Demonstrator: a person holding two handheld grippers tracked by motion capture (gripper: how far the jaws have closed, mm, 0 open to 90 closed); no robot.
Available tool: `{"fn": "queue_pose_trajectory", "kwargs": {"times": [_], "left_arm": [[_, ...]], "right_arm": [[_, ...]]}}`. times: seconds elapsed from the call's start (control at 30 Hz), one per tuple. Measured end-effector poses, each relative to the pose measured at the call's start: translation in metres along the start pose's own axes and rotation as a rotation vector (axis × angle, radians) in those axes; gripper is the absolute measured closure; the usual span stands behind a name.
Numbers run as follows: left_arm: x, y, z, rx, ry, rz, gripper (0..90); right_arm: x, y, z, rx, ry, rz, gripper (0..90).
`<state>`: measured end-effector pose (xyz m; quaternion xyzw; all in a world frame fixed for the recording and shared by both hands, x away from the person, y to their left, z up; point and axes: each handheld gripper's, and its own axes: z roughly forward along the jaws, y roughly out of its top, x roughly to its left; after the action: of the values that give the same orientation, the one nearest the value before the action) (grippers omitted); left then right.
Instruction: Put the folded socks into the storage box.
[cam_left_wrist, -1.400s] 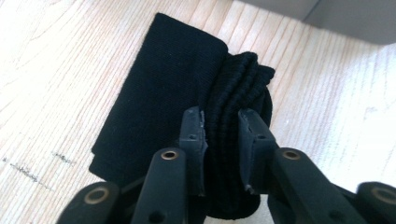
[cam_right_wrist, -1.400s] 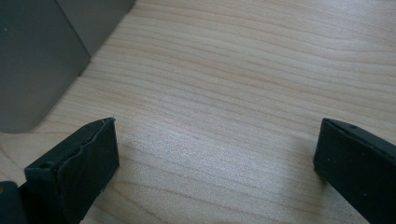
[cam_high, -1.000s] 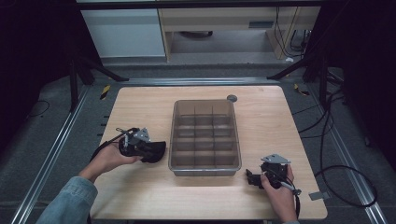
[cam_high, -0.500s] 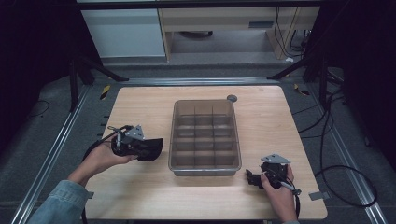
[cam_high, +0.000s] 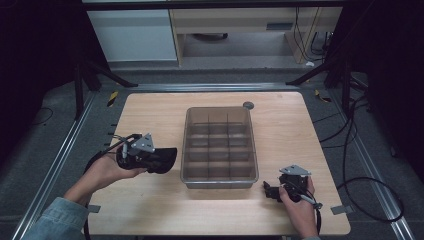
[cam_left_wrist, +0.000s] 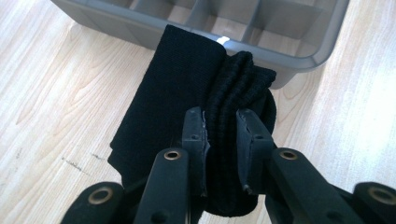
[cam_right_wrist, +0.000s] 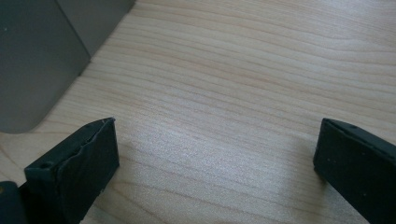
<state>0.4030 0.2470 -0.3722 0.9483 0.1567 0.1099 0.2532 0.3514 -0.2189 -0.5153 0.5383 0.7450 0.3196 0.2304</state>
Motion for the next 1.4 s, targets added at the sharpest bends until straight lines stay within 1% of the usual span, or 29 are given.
{"fn": "queue_pose_trajectory", "kwargs": {"times": [0.07, 0.23, 0.33, 0.4, 0.43, 0.5, 0.53, 0.57, 0.63, 0.73, 0.77, 0.83, 0.9, 1.13, 1.23, 1.3, 1.33, 1.4], "left_arm": [[-0.001, 0.003, -0.002, 0.006, 0.002, 0.007, 75.0], [-0.005, 0.012, -0.008, 0.004, 0.008, 0.028, 75.0], [-0.006, 0.015, -0.007, 0.009, 0.004, 0.022, 75.0], [-0.006, 0.016, -0.008, 0.018, 0.002, 0.028, 75.0], [-0.007, 0.017, -0.008, 0.016, 0.004, 0.032, 75.0], [-0.007, 0.02, -0.01, 0.008, 0.008, 0.028, 75.0], [-0.006, 0.021, -0.011, 0.01, 0.013, 0.037, 75.0], [-0.007, 0.022, -0.011, 0.004, 0.012, 0.033, 75.0], [-0.008, 0.025, -0.012, -0.001, 0.004, 0.04, 75.0], [-0.011, 0.032, -0.013, -0.002, 0.006, 0.054, 74.9], [-0.012, 0.033, -0.012, -0.003, 0.006, 0.053, 74.9], [-0.014, 0.036, -0.012, -0.01, 0.001, 0.052, 74.9], [-0.017, 0.042, -0.011, -0.014, -0.007, 0.06, 74.8], [-0.025, 0.055, -0.006, -0.006, -0.019, 0.088, 74.8], [-0.025, 0.062, -0.004, -0.006, -0.02, 0.098, 74.8], [-0.026, 0.067, 0.0, -0.013, -0.025, 0.094, 74.8], [-0.025, 0.068, 0.0, -0.004, -0.025, 0.101, 74.8], [-0.026, 0.072, 0.002, -0.001, -0.026, 0.105, 74.8]], "right_arm": [[0.0, 0.0, 0.0, 0.0, -0.001, -0.001, 0.4], [0.0, 0.0, 0.0, 0.0, -0.001, -0.001, 0.4], [0.0, 0.0, 0.0, 0.0, -0.001, -0.001, 0.4], [0.0, 0.0, 0.0, 0.0, -0.001, -0.001, 0.4], [0.0, 0.0, 0.0, 0.0, -0.001, -0.001, 0.4], [0.0, 0.0, 0.0, 0.0, 0.0, -0.001, 0.4], [0.0, 0.0, 0.0, 0.0, 0.0, -0.001, 0.4], [0.0, 0.0, 0.0, 0.0, -0.001, -0.001, 0.4], [0.0, 0.0, 0.0, 0.0, -0.001, -0.001, 0.4], [0.0, 0.0, 0.0, 0.0, -0.001, 0.0, 0.4], [0.0, 0.0, 0.0, 0.0, -0.001, -0.001, 0.4], [0.0, 0.0, 0.0, 0.0, -0.001, 0.0, 0.4], [0.0, 0.0, 0.0, 0.0, -0.001, 0.0, 0.4], [0.0, 0.0, 0.0, 0.001, 0.0, 0.002, 0.4], [0.0, 0.0, 0.0, 0.0, -0.001, 0.0, 0.4], [0.0, 0.0, 0.0, 0.0, -0.001, 0.0, 0.4], [0.0, 0.0, 0.0, 0.0, 0.0, 0.0, 0.4], [0.0, 0.0, 0.0, 0.0, -0.001, 0.0, 0.4]]}}
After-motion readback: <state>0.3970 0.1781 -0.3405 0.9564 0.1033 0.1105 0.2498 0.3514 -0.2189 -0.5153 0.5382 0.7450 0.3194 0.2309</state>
